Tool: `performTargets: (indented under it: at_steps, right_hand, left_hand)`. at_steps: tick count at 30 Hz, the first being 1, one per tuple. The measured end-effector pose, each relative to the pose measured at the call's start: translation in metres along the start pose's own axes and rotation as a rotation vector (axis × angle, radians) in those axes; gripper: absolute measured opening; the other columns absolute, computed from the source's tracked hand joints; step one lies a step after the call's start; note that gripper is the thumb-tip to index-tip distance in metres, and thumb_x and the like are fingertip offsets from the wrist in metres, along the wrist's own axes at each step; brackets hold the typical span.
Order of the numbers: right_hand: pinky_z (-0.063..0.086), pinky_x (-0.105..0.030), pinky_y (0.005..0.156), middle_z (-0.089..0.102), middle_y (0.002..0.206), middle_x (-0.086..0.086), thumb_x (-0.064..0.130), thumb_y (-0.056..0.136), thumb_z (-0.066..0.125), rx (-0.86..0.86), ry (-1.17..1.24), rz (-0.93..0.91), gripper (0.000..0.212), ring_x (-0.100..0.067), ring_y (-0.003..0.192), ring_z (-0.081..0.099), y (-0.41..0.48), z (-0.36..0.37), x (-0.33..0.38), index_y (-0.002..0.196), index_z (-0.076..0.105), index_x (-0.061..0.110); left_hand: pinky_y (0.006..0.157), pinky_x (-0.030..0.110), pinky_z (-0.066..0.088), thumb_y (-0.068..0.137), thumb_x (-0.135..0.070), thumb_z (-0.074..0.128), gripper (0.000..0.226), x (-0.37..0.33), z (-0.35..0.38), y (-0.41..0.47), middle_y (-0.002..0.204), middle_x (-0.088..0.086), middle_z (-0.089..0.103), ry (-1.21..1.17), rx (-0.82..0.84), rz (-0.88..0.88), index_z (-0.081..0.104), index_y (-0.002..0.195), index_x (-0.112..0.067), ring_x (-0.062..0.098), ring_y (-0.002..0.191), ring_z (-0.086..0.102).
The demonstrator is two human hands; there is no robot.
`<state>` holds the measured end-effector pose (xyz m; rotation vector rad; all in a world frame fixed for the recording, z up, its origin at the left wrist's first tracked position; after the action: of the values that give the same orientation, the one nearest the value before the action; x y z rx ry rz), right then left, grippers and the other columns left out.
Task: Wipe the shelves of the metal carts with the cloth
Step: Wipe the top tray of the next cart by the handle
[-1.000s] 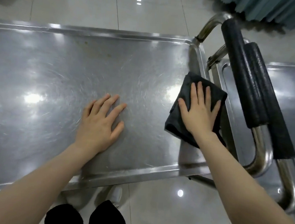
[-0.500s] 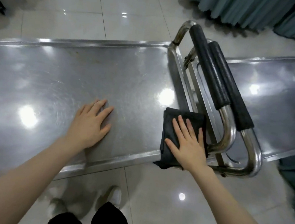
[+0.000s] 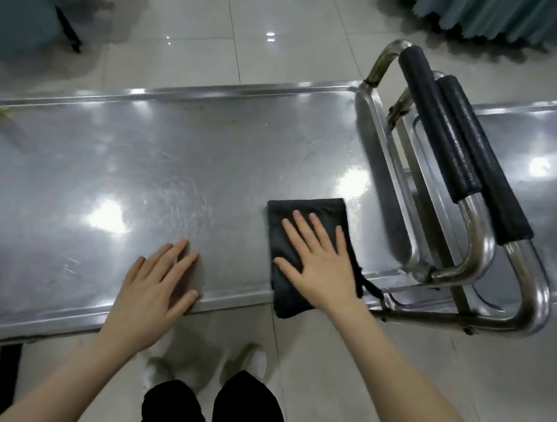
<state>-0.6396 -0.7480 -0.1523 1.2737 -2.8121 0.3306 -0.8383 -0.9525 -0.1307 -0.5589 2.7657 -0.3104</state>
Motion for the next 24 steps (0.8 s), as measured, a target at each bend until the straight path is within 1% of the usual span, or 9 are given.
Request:
performTargets:
  at_steps: [3,6,8,12,15,16,18,22,24]
  right_hand:
    - [0.001,-0.054,0.12,-0.02,0.16,0.016,0.073,0.09,-0.002,0.016,-0.041,0.236,0.072,-0.01,0.148,-0.016,-0.021,-0.009,-0.095,0.153,-0.012,0.039]
    - [-0.003,-0.058,0.119,-0.02,0.162,0.012,0.073,0.089,-0.008,0.022,-0.026,0.362,0.074,-0.015,0.149,-0.016,-0.024,-0.01,-0.111,0.153,-0.016,0.036]
    - [-0.007,-0.06,0.117,-0.016,0.163,0.008,0.07,0.092,-0.002,-0.007,0.017,0.384,0.074,-0.019,0.149,-0.017,-0.013,-0.004,-0.072,0.153,-0.015,0.031]
    - [-0.012,-0.059,0.115,-0.008,0.164,0.005,0.066,0.095,0.014,-0.038,0.034,0.151,0.074,-0.023,0.15,-0.011,0.019,0.015,0.075,0.156,0.0,0.027]
    - [-0.004,-0.058,0.117,-0.002,0.165,0.007,0.065,0.096,0.017,-0.015,0.069,0.006,0.071,-0.02,0.151,-0.007,0.026,0.018,0.134,0.157,0.006,0.029]
    - [-0.001,-0.057,0.118,-0.001,0.165,0.008,0.066,0.096,0.017,-0.017,0.066,-0.027,0.07,-0.018,0.151,-0.007,0.024,0.016,0.128,0.157,0.006,0.031]
    - [0.004,-0.055,0.119,-0.002,0.164,0.011,0.068,0.095,0.016,-0.019,0.037,-0.023,0.07,-0.014,0.151,-0.006,0.014,0.011,0.088,0.156,0.005,0.036]
    - [0.003,-0.054,0.12,-0.014,0.162,0.014,0.072,0.092,0.004,0.01,-0.033,0.255,0.071,-0.013,0.15,-0.01,-0.013,-0.003,-0.025,0.154,-0.01,0.039]
    - [0.002,-0.056,0.119,-0.015,0.162,0.013,0.073,0.09,-0.002,0.027,-0.018,0.374,0.073,-0.013,0.15,-0.013,-0.021,-0.006,-0.045,0.153,-0.012,0.038]
  left_hand:
    - [0.119,0.049,0.016,0.093,-0.068,0.009,0.073,0.005,0.01,-0.005,0.162,-0.009,0.013,-0.008,-0.017,-0.003,0.028,0.152,-0.029,0.016,0.15,0.012]
    - [0.12,0.045,0.006,0.094,-0.063,0.017,0.068,0.01,0.018,-0.004,0.163,-0.01,0.008,-0.006,-0.042,-0.025,0.023,0.153,-0.03,0.014,0.15,0.005]
    - [0.119,0.044,0.003,0.093,-0.058,0.022,0.067,0.011,0.021,-0.002,0.163,-0.009,0.007,-0.003,-0.042,-0.02,0.023,0.153,-0.03,0.014,0.15,0.002]
    - [0.121,0.042,0.001,0.09,-0.057,0.027,0.068,0.014,0.017,-0.004,0.162,-0.014,0.006,-0.143,-0.045,0.021,0.022,0.153,-0.031,0.009,0.15,-0.001]
    - [0.121,0.046,0.015,0.092,-0.056,0.03,0.068,0.026,0.012,-0.014,0.162,-0.01,0.014,-0.139,-0.073,0.046,0.029,0.152,-0.024,0.013,0.15,0.008]
    - [0.12,0.047,0.02,0.093,-0.056,0.029,0.068,0.035,0.011,-0.019,0.162,-0.007,0.016,-0.09,-0.084,0.042,0.031,0.151,-0.022,0.015,0.15,0.011]
    - [0.119,0.047,0.019,0.094,-0.055,0.027,0.066,0.056,0.009,-0.03,0.162,-0.003,0.018,-0.012,-0.094,0.018,0.033,0.15,-0.02,0.019,0.15,0.012]
    - [0.119,0.048,0.016,0.095,-0.055,0.026,0.066,0.086,0.01,-0.049,0.163,0.0,0.014,-0.019,-0.106,-0.016,0.031,0.151,-0.021,0.021,0.151,0.008]
    - [0.119,0.048,0.016,0.095,-0.054,0.029,0.065,0.09,0.011,-0.054,0.163,-0.002,0.013,-0.075,-0.132,0.011,0.031,0.151,-0.021,0.021,0.151,0.009]
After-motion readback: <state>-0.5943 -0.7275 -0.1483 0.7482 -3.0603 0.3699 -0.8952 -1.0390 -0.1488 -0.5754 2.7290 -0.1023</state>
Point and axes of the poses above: each hand's wrist, its own y-axis towards the middle knuckle, its own z-axis out of the palm, x = y × z, the point moved 6 cm from there along y, towards the middle knuckle
